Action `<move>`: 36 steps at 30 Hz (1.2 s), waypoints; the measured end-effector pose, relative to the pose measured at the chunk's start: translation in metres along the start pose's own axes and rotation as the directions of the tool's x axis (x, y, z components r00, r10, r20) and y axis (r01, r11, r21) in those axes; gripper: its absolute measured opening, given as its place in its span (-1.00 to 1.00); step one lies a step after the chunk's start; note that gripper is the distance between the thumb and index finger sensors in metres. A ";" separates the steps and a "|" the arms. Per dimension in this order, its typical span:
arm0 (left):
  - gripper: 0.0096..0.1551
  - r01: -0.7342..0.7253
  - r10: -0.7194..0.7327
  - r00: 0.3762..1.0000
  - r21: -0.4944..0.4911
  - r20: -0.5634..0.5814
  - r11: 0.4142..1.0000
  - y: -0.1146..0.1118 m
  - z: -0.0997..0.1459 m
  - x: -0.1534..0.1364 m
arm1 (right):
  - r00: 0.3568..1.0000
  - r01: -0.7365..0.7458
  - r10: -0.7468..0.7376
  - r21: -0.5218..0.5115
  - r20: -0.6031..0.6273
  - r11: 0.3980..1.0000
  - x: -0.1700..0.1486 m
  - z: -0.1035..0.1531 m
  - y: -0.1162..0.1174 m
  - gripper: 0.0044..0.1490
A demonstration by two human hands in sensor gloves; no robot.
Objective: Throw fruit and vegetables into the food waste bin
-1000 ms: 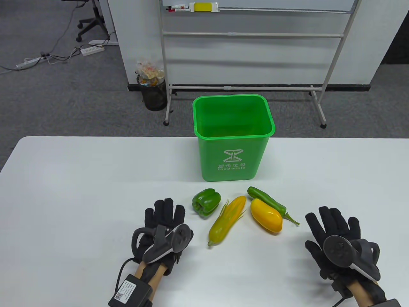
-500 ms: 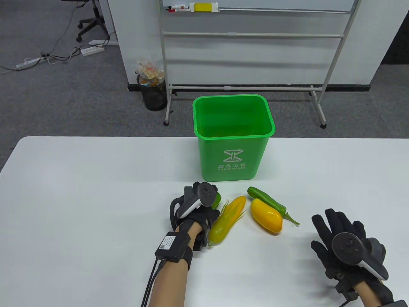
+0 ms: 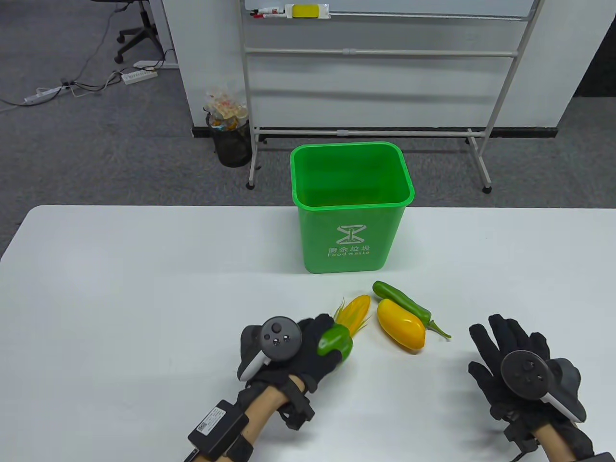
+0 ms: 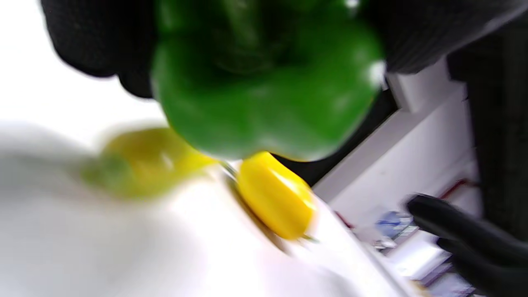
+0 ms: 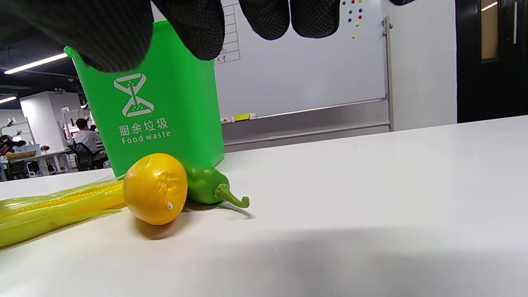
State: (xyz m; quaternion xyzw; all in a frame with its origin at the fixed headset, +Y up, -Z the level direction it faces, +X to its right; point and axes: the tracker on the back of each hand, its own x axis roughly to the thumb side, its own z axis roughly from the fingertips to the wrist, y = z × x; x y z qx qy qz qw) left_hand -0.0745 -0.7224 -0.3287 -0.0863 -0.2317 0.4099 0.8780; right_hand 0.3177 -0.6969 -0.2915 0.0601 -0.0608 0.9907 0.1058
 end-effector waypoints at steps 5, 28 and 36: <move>0.01 -0.544 0.559 0.829 -0.204 0.022 0.814 -0.043 -0.002 0.016 | 1.000 -0.006 0.006 -0.001 0.014 1.000 0.006 0.001 0.002 -0.03; 0.03 -0.524 0.541 0.840 0.330 0.047 0.785 0.129 -0.100 0.075 | 0.999 0.031 -0.031 -0.007 0.035 0.999 0.017 0.004 -0.003 -0.03; 0.03 0.330 -0.280 0.940 0.299 -0.197 0.896 0.076 -0.089 0.111 | 0.999 0.028 -0.028 0.002 0.043 1.000 0.020 0.004 -0.002 -0.04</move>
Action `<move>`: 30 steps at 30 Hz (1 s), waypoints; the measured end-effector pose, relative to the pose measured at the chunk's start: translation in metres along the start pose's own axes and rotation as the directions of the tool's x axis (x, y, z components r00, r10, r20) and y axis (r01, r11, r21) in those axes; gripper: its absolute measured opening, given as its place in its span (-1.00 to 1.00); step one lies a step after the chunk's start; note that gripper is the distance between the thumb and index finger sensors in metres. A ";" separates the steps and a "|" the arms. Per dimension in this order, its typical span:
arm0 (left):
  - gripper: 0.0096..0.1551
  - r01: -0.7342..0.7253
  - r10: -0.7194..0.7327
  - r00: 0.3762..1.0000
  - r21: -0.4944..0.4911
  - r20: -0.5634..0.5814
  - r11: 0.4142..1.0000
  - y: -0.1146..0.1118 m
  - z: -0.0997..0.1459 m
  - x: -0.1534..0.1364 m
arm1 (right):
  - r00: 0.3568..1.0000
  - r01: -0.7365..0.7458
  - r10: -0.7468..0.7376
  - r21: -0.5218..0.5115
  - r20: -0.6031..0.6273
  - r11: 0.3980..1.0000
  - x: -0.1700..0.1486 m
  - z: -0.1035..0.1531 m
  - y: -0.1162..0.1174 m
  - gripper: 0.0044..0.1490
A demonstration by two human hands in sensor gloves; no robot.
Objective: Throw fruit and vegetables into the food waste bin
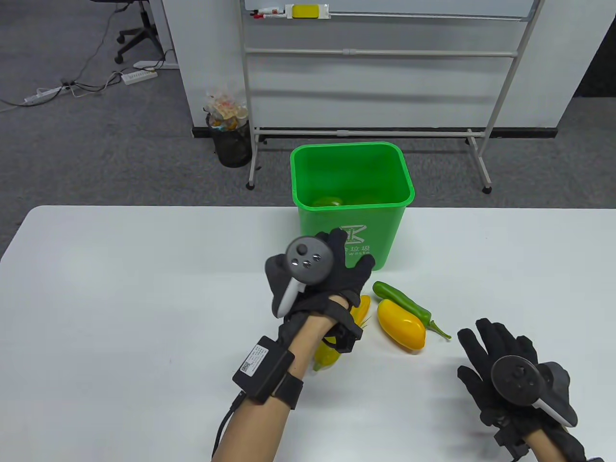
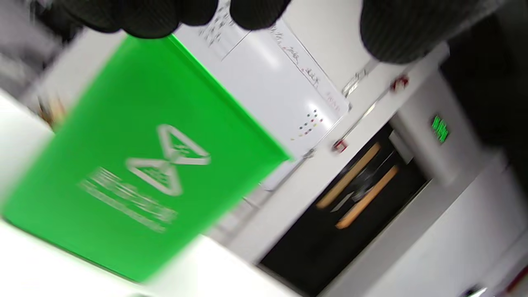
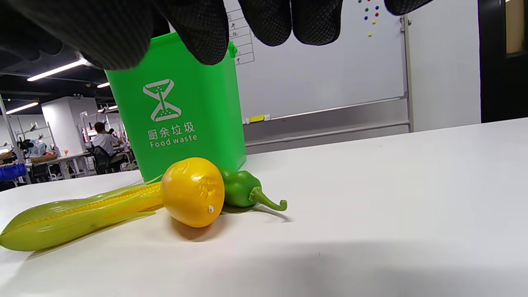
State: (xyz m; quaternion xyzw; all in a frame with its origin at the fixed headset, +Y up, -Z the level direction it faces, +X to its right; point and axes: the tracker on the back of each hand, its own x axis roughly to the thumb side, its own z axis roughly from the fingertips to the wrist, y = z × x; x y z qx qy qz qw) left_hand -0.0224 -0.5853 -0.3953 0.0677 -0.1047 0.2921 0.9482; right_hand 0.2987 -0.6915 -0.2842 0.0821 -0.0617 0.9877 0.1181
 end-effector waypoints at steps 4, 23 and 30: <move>0.06 0.273 -0.278 0.961 -0.187 0.002 0.944 -0.050 0.004 0.002 | 1.000 -0.004 0.004 0.007 -0.002 1.000 0.001 0.001 -0.001 -0.05; 0.13 0.375 -0.592 0.779 -0.602 -0.207 0.705 -0.185 -0.018 -0.059 | 1.000 -0.002 0.002 0.059 -0.007 0.998 0.001 0.000 0.003 -0.06; -0.02 0.402 -0.559 0.818 -0.564 -0.133 0.722 -0.168 0.005 -0.067 | 1.000 0.002 -0.002 0.067 -0.006 0.998 -0.001 0.001 0.003 -0.06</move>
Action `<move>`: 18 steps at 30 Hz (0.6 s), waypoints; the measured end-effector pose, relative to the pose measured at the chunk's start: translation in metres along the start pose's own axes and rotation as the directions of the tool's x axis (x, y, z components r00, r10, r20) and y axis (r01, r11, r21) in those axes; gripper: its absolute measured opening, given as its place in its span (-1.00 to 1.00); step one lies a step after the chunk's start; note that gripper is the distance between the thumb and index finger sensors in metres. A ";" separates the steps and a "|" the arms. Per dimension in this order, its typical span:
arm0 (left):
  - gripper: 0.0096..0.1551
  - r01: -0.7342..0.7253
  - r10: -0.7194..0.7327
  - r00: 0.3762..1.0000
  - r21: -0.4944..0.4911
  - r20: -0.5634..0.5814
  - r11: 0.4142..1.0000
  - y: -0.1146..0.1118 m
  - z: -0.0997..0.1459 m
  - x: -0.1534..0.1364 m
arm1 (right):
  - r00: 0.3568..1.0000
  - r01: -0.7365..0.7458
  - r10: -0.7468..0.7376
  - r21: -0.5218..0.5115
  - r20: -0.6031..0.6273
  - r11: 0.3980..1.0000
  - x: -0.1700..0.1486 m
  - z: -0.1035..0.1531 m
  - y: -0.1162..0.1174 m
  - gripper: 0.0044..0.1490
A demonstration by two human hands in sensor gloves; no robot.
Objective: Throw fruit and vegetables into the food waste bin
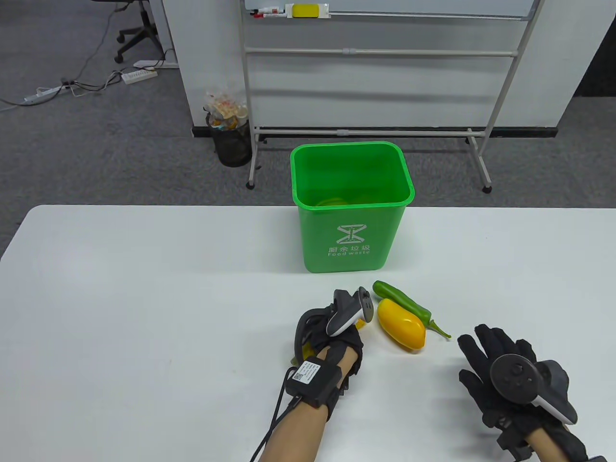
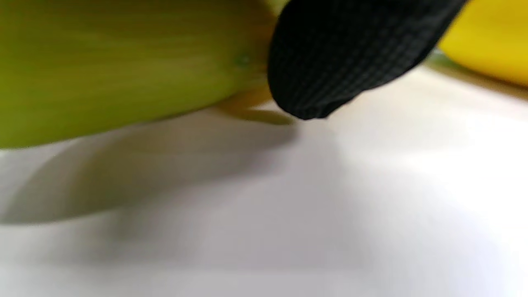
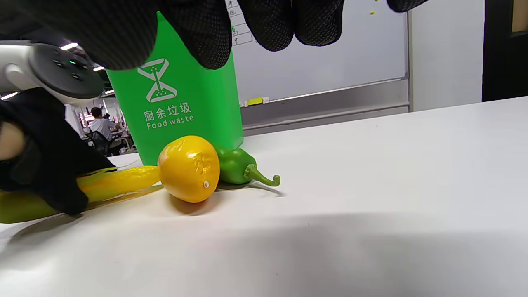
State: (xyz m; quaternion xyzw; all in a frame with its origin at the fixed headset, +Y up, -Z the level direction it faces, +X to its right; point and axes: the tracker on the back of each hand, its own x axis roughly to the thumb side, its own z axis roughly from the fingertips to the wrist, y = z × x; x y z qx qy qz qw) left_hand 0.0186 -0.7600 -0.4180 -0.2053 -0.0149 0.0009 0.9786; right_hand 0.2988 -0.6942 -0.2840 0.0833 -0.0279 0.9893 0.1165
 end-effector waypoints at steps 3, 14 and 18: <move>-0.04 -0.064 0.062 0.993 0.016 0.099 0.998 -0.008 0.023 -0.012 | 1.000 0.001 -0.001 0.001 0.002 1.000 0.000 0.000 0.000 -0.07; -0.02 -0.579 0.961 0.055 -0.775 0.272 0.253 -0.017 0.081 -0.016 | 1.000 -0.019 0.018 0.037 0.021 0.999 0.008 -0.003 0.008 -0.07; -0.03 -0.612 0.882 -0.244 -0.769 0.404 0.182 0.091 0.082 0.000 | 0.999 -0.013 0.011 0.054 0.039 0.998 0.013 -0.004 0.012 -0.07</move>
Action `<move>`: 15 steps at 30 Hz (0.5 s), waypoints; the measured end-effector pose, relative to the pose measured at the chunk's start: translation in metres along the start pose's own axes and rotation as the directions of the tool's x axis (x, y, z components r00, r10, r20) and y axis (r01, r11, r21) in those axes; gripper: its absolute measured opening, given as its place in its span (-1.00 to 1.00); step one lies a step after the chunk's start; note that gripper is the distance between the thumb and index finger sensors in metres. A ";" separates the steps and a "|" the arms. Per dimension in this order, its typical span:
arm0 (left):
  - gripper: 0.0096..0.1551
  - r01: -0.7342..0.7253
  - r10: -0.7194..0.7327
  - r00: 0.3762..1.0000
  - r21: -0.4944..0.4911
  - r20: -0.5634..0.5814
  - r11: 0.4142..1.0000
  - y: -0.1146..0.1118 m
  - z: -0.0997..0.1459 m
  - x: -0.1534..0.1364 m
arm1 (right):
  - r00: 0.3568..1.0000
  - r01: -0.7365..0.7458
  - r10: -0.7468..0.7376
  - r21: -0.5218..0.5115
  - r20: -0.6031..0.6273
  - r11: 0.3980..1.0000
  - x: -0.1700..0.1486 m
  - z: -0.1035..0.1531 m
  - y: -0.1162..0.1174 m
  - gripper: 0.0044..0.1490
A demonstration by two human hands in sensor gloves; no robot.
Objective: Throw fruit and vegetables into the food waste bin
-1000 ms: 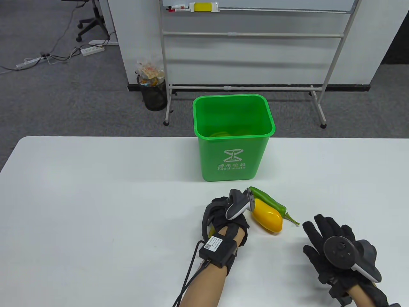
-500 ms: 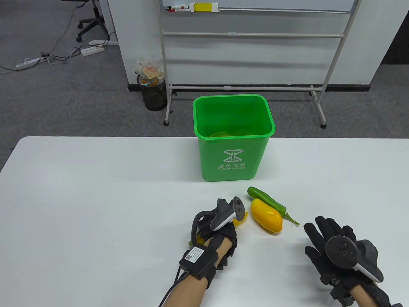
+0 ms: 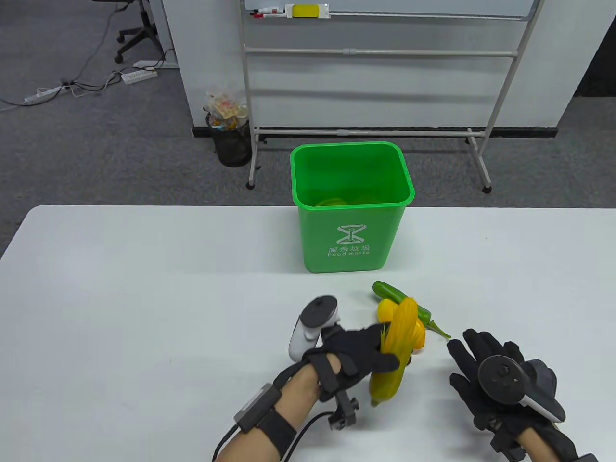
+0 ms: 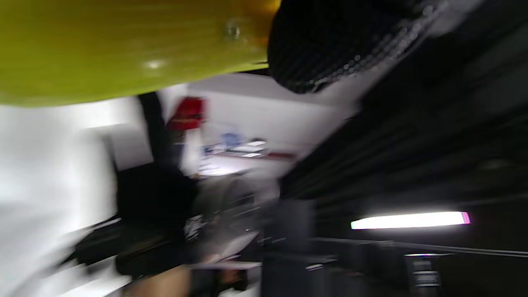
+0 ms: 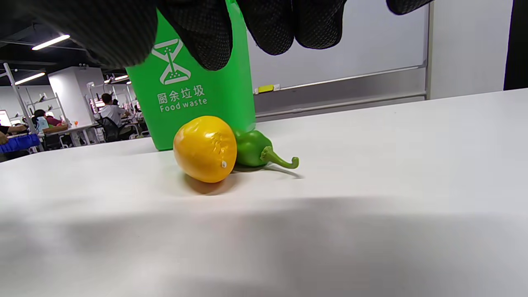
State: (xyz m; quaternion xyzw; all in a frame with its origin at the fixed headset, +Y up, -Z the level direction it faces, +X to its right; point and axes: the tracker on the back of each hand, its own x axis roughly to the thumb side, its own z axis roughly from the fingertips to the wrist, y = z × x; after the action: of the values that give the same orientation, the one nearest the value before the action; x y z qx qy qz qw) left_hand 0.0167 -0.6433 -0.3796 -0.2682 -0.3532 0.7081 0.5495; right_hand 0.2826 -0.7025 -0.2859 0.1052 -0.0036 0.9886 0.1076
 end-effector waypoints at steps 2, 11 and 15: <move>-0.03 -0.060 0.027 0.980 0.165 0.195 0.984 0.021 -0.036 0.064 | 1.000 -0.005 0.005 0.018 -0.001 1.000 0.002 -0.001 0.003 -0.08; 0.29 0.208 -0.076 0.949 0.424 -0.306 0.881 0.083 -0.045 0.073 | 0.999 0.045 -0.045 0.025 -0.024 0.999 0.000 -0.002 0.003 -0.07; 0.27 0.056 0.050 0.979 0.499 -0.196 0.865 0.094 -0.022 0.049 | 0.999 0.033 -0.032 0.034 -0.024 0.999 0.001 -0.001 0.004 -0.07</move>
State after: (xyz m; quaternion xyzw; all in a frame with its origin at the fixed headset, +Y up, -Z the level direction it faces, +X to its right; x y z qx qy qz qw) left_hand -0.0342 -0.6055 -0.4673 -0.1859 -0.0993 0.7438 0.6343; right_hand 0.2808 -0.7060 -0.2869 0.0955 0.0164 0.9878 0.1220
